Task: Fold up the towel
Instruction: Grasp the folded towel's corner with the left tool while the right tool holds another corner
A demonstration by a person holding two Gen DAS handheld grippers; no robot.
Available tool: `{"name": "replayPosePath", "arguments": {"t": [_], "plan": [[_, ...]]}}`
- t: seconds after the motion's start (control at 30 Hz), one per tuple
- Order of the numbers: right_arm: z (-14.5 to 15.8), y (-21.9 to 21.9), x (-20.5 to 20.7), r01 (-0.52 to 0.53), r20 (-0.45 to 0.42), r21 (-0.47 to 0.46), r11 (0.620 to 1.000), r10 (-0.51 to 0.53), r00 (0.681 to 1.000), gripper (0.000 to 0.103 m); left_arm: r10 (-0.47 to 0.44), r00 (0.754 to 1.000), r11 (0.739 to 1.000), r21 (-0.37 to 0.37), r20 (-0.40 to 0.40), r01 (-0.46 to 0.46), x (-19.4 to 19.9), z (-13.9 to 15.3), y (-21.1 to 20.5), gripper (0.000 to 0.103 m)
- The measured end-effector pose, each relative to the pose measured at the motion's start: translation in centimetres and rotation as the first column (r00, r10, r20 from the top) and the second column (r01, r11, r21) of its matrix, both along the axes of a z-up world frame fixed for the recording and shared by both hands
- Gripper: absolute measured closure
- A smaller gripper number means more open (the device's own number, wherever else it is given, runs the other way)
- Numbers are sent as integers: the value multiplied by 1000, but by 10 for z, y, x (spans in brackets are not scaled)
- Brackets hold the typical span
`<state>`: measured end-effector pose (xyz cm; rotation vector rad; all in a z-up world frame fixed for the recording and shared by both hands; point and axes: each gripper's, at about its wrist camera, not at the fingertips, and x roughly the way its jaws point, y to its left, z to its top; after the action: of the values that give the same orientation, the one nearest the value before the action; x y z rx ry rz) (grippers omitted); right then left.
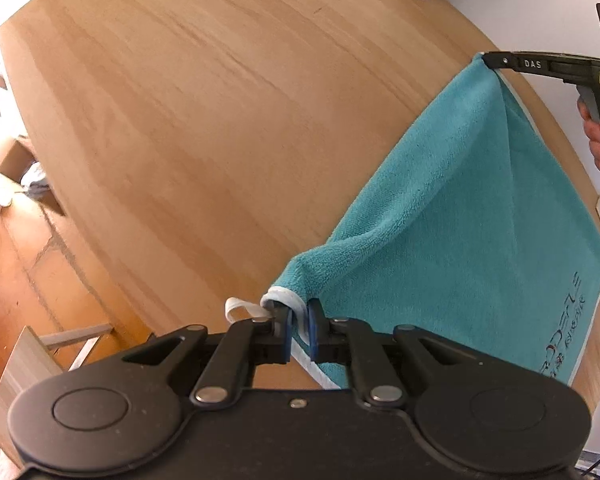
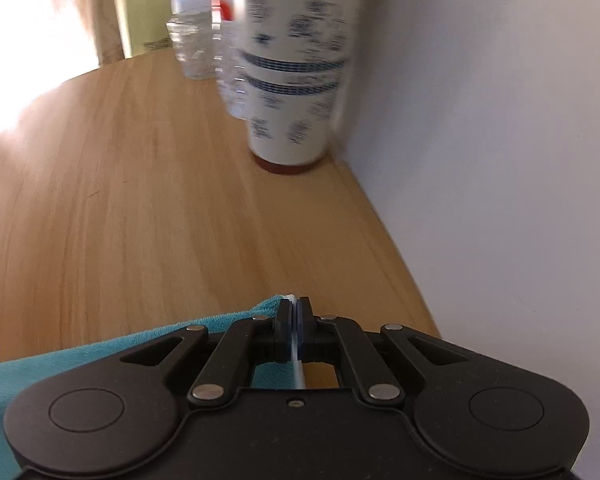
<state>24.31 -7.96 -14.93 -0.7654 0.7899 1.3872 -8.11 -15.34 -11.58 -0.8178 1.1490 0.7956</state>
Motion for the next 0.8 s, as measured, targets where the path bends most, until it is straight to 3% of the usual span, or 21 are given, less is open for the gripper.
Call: {"name": "replayPosePath", "arguments": {"t": [0.13,0.2,0.33,0.4,0.67,0.8], "plan": [[-1,4,-2,-47,90,11,999,46,995,95,14,1000,1000,-5,-16,-14,-4,3,-4,95],[8,-1,6,-34,133,0,999,34,991,88,25,1000,1000,-13,-16,-25,-7,3,-4,95],[34,-26,19,-26,96,7,1000,25,995,88,10,1000,1000,1,-21,-10,-6,5,-9,95],[44,-52,24,-32,61,-39,999,35,998,88,1,1000,1000,4,-22,-1,-6,4,-11,95],[19,-110,32,11,-39,-151,988,-17,999,88,-1,1000,1000,-4,-19,1,-12,2,-7,92],[15,-117,25,33,27,-124,992,-30,999,87,-9,1000,1000,-3,-19,9,-13,0,-7,92]]}}
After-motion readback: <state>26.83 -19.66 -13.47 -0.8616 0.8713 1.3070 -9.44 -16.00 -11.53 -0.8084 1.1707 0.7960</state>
